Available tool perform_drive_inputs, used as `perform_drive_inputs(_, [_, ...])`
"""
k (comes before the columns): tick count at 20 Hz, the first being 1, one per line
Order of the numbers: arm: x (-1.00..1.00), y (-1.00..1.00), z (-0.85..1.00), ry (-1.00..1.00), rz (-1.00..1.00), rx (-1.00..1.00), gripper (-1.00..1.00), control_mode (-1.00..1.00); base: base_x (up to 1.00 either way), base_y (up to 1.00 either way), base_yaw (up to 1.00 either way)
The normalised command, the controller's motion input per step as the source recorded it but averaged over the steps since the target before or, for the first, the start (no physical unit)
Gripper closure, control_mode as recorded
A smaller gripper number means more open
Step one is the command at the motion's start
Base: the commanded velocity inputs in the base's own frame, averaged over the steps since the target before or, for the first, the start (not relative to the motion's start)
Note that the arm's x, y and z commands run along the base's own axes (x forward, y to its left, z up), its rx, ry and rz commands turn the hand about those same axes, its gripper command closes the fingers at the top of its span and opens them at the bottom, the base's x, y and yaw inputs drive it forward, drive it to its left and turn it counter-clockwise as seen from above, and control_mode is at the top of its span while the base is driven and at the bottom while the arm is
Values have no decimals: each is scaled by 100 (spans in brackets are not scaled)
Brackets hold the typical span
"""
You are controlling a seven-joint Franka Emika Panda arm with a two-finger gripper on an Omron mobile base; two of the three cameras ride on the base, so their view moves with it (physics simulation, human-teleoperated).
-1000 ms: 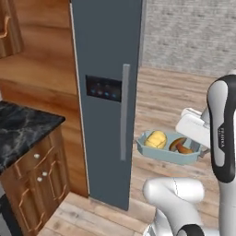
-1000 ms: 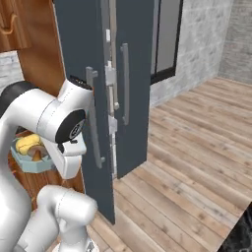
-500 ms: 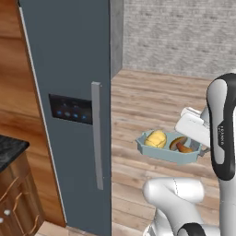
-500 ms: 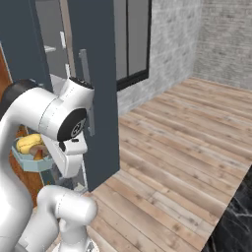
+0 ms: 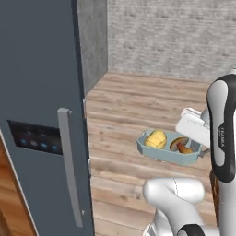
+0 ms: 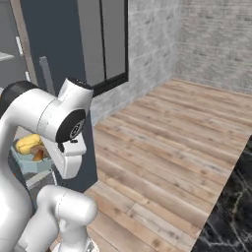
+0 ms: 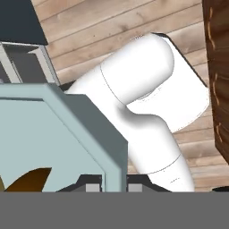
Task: Take the mushroom and potato out of the freezer and place them in the tupperware container on the counter. Then put the tupperware containing the vegetables back in the freezer.
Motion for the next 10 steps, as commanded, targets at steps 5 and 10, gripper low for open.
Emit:
perform_drive_inputs(5, [0,0,0,0,0,0,100,100,97,-10,-4])
perform_drive_inputs(10, [0,0,0,0,0,0,100,100,100,0,24])
